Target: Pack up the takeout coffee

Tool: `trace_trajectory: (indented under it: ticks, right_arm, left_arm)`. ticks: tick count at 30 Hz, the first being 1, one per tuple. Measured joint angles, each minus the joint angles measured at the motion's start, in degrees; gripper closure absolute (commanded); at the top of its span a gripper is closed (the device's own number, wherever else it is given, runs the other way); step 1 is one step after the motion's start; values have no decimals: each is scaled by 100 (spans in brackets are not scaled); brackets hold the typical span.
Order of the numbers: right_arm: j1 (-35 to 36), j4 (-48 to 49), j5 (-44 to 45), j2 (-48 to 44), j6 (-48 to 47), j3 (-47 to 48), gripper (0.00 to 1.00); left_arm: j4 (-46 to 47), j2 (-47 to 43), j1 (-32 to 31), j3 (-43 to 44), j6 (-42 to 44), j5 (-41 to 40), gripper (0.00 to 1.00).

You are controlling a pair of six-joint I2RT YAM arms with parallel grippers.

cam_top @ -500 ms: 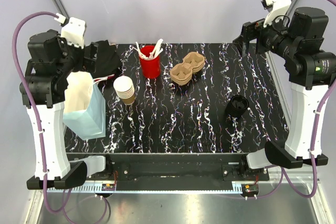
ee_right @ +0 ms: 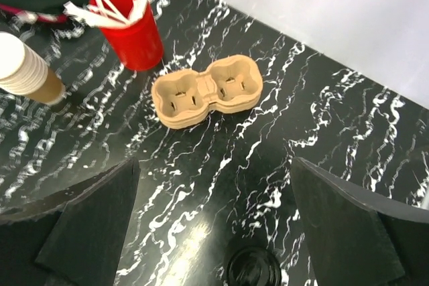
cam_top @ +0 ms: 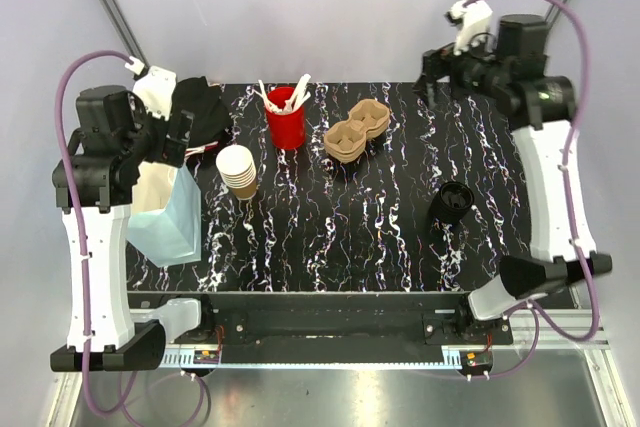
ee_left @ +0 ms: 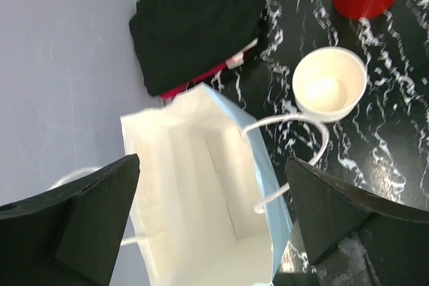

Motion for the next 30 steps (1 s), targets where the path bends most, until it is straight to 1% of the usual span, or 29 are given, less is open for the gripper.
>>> trace_trajectory:
  ticks: [4,6,11,17,24,27,30]
  right_arm:
    - [332,592,304,505,-90,-284,0]
    - [439,1088,461,855,-76,-452,0]
    - [479,1869,533,1794,33,-463,0]
    - [531,2162,466,3051,-13,149,0]
    - [693,2208,420,3891,-328,697,1]
    - [754,2245,374,4085,-481,767,6]
    - [809,2256,271,4262,-647,785,9]
  left_arm:
    - [-103,-136,0,-243,-24,-229,1]
    - [-103,-216,0,-337,-66,-380,1]
    - [-92,-367,0,-452,-146,-675,1]
    - [-90,-638,0,-671,-247,-892,1]
    - [-149,-863,0,-1097,-260,-901,1]
    - [-162,-887,0,-1176,-258,-896,1]
    - [-181,-905,0,-1224,-256,-898,1]
